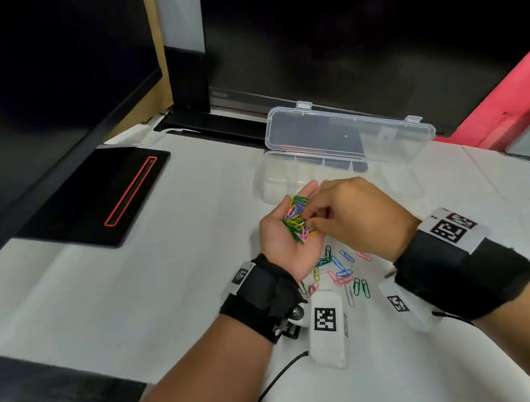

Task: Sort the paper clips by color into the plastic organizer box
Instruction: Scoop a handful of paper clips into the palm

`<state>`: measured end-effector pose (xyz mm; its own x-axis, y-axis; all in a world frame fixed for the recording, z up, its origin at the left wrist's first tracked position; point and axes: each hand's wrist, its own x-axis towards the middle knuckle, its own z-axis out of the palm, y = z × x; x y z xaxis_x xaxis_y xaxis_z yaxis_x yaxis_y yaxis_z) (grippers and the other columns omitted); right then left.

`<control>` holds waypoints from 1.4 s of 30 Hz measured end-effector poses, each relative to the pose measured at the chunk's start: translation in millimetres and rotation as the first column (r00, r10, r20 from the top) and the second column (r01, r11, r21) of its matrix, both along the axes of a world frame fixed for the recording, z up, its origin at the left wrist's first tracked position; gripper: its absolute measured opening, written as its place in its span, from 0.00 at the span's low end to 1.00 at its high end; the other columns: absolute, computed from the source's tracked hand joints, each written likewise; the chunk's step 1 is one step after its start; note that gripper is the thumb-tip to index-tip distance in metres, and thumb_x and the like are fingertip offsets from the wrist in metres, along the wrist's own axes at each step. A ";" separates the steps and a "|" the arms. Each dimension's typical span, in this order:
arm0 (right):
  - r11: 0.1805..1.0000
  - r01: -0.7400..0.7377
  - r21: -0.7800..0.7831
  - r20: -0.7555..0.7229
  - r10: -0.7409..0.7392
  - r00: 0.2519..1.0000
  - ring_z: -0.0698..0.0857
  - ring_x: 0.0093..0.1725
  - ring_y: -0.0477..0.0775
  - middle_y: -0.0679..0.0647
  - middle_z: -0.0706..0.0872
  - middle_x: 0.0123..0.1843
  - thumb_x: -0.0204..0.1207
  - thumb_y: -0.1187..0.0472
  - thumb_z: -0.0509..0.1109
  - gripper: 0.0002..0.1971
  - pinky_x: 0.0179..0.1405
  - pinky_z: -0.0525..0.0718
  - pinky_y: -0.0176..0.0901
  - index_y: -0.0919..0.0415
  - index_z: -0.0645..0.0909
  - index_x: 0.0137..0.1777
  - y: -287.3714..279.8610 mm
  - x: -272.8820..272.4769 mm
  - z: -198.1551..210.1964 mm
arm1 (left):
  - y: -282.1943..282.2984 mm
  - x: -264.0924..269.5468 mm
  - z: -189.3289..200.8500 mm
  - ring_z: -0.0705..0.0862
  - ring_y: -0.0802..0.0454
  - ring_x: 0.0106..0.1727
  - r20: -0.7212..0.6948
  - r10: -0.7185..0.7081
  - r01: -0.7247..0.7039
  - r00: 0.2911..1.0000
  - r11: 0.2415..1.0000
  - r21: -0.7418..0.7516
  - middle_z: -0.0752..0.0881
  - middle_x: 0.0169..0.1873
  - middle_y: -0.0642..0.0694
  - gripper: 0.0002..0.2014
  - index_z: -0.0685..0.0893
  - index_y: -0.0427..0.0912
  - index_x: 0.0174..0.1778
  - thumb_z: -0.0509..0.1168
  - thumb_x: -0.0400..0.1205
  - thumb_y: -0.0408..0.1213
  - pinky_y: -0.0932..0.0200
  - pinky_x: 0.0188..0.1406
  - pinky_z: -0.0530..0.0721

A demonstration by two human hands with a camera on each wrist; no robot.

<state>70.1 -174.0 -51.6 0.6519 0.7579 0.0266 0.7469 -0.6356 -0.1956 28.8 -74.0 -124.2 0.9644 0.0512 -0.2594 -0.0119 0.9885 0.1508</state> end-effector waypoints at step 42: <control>0.436 0.695 0.572 -0.479 -0.510 0.714 0.81 0.25 0.45 0.48 0.85 0.30 0.77 0.69 0.68 0.09 0.33 0.85 0.36 0.59 0.87 0.40 -92.9 95.0 3.6 | -2.6 5.1 -6.3 0.83 0.35 0.65 0.066 -0.091 0.090 0.994 0.996 0.017 0.84 0.63 0.30 0.19 0.80 0.27 0.64 0.51 0.89 0.36 0.42 0.68 0.77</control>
